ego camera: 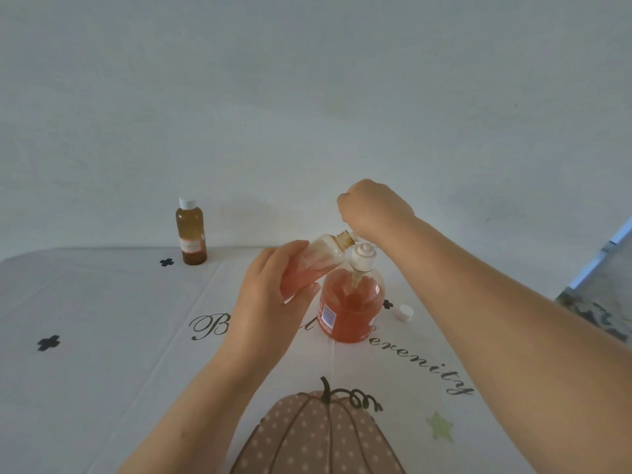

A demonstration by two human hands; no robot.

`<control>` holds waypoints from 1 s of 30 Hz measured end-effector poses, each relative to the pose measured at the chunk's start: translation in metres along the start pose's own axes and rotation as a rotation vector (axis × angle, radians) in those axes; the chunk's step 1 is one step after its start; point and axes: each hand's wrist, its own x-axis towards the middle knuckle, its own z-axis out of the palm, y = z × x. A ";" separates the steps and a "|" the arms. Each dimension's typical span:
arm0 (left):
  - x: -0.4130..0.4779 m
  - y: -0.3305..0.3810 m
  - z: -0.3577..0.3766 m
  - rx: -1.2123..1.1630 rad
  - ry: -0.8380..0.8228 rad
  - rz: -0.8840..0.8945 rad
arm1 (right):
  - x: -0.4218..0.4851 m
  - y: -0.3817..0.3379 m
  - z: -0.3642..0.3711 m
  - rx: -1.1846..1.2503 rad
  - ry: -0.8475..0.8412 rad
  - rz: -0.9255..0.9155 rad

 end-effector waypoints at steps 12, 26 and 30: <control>0.003 -0.004 0.001 0.052 0.006 -0.005 | -0.001 -0.001 0.010 -0.064 -0.019 0.039; -0.002 -0.001 0.002 0.034 -0.052 0.034 | -0.008 -0.006 -0.004 -0.128 -0.007 0.023; -0.002 0.000 0.001 0.098 -0.046 0.046 | -0.007 -0.007 -0.001 -0.123 -0.005 0.016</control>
